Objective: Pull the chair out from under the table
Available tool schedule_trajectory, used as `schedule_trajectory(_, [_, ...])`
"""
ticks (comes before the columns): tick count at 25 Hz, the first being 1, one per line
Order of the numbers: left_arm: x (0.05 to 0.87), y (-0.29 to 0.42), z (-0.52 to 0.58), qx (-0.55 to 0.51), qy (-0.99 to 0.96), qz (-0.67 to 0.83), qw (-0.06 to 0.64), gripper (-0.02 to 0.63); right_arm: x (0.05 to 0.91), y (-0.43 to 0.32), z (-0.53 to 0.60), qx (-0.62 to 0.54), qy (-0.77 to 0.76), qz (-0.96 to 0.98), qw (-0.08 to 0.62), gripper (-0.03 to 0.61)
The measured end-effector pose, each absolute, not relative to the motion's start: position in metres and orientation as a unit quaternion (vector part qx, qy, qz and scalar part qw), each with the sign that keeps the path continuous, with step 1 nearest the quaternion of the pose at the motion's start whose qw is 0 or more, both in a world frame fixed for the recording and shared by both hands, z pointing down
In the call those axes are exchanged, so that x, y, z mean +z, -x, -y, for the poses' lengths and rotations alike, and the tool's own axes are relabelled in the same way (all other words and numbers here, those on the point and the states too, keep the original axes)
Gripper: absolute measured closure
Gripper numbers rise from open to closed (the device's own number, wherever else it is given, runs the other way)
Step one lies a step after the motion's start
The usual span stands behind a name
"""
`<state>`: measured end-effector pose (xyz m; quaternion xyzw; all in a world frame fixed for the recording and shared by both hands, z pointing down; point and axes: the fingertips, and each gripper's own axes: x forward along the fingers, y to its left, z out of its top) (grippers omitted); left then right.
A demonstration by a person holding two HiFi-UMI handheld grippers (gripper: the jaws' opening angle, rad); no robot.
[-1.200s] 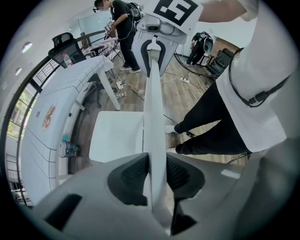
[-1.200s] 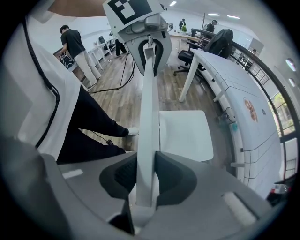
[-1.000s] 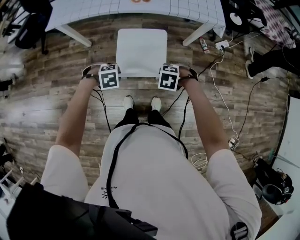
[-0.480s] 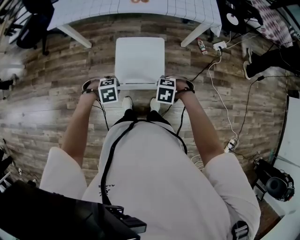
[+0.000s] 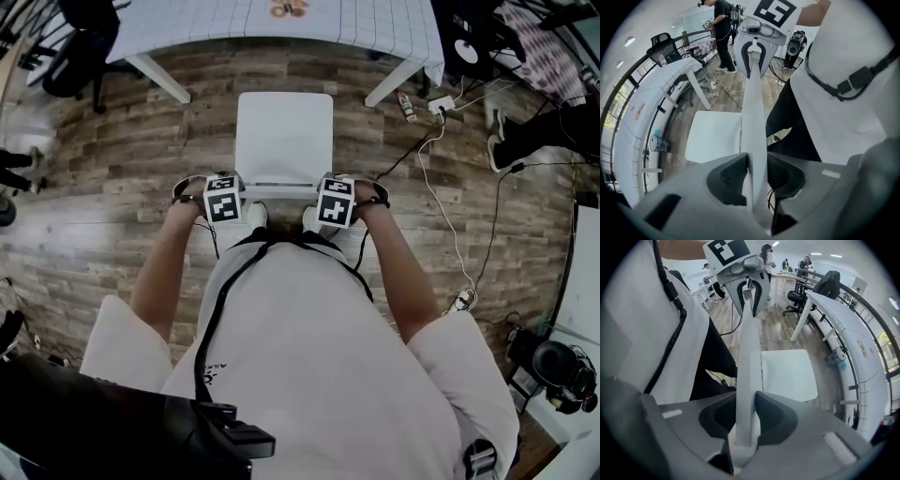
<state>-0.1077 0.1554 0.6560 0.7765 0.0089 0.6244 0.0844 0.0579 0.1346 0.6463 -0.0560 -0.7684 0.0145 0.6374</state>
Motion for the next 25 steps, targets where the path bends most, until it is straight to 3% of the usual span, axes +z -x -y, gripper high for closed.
schedule_trajectory(5, [0.656,0.108,-0.155,0.622,-0.780,-0.009,0.068,0.512,0.647,-0.059,-0.137,0.034,0.062,0.766,0.639,0.463])
schedule_trajectory(8, [0.652,0.109,-0.154,0.612,-0.788,0.004,0.065,0.418,0.644,-0.065,-0.142,0.048,0.071,0.760,0.645,0.355])
schedule_trajectory(15, [0.603,0.082,-0.133,0.526,-0.844,0.062,0.080,0.400,0.601,-0.059,-0.127,0.065,0.020,0.814,0.576,0.354])
schedule_trajectory(20, [0.543,0.051,-0.101,0.407,-0.899,0.128,0.095,0.444,0.546,-0.041,-0.101,0.070,-0.041,0.872,0.483,0.418])
schedule_trajectory(25, [0.491,0.037,-0.066,0.315,-0.926,0.186,0.095,0.527,0.486,-0.033,-0.056,0.098,-0.145,0.927,0.332,0.543])
